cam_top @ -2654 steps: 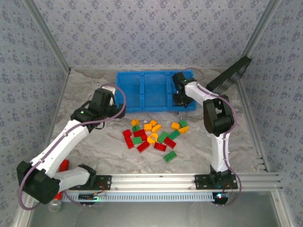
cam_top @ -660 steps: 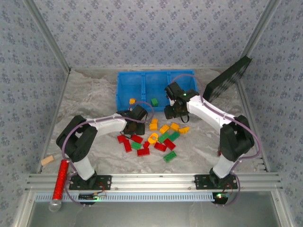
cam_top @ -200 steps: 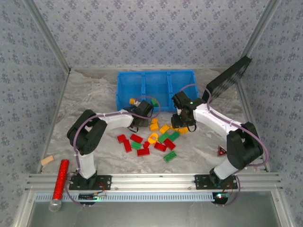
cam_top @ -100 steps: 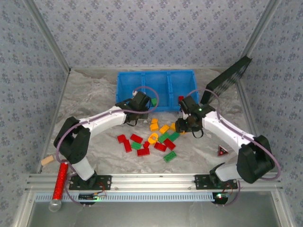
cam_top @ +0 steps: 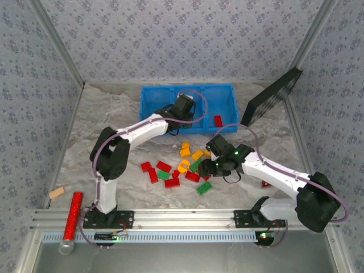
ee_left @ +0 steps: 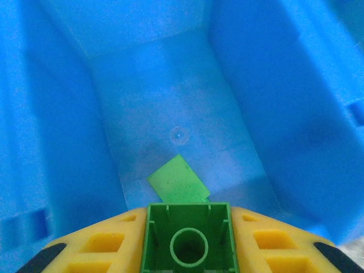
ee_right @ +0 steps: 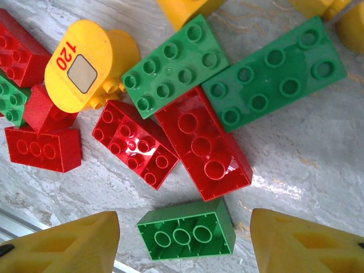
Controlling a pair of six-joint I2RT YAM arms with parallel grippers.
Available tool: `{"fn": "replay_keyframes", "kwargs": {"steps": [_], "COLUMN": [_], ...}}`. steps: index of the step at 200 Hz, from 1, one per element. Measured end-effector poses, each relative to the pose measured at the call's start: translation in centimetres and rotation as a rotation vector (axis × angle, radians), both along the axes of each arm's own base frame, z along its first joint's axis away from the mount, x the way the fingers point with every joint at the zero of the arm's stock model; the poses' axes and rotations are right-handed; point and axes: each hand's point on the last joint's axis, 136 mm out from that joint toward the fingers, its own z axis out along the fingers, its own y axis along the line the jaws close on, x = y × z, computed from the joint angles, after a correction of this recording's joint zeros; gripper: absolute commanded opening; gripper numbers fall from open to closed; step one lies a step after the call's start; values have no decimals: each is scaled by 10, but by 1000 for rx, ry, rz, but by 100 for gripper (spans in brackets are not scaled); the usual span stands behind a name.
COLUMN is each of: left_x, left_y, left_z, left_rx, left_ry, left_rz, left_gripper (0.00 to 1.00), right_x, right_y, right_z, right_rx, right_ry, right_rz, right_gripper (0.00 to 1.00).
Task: Sort the legos into containers by color
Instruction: Place the lego in the container, then pick up the lego from the bottom-center of the table.
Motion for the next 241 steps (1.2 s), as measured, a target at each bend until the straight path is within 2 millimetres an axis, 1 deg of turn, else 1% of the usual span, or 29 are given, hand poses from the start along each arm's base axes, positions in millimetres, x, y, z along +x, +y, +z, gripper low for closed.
{"fn": "replay_keyframes", "kwargs": {"steps": [15, 28, 53, 72, 87, 111, 151, 168, 187, 199, 207, 228, 241], "left_x": [5, 10, 17, 20, 20, 19, 17, 15, 14, 12, 11, 6, 1], "left_y": [-2, -5, -11, -11, -13, -15, -17, -19, -18, -18, -18, -14, -11], "left_z": [-17, -27, -37, -43, -43, -42, -42, -42, -37, -30, -24, 3, 27], "left_rx": [15, 21, 15, 16, 11, 4, -9, -11, -11, -16, -22, -29, -39], "left_ry": [28, 44, 65, 79, 83, 89, 99, 101, 102, 99, 93, 68, 40], "left_rz": [-7, -10, -16, -17, -21, -26, -36, -43, -48, -52, -57, -71, -83], "left_gripper": [29, 29, 29, 31, 35, 44, 61, 63, 65, 66, 67, 68, 69], "right_x": [2, 4, 7, 8, 8, 8, 9, 10, 11, 12, 12, 14, 16], "right_y": [1, 3, 5, 5, 3, 0, -2, -2, 0, 0, 1, 3, 3], "right_z": [-2, -3, -6, -15, -22, -33, -46, -51, -55, -58, -60, -65, -65], "right_rx": [-29, -54, -99, -139, -167, -205, -250, -261, -266, -270, -273, -282, -287], "right_ry": [-19, -37, -55, -52, -43, -32, -23, -20, -21, -18, -18, -20, -25], "right_rz": [29, 58, 110, 145, 166, 195, 240, 255, 268, 277, 283, 297, 301], "right_gripper": [64, 64, 64, 64, 64, 64, 61, 60, 57, 53, 49, 40, 34]}}
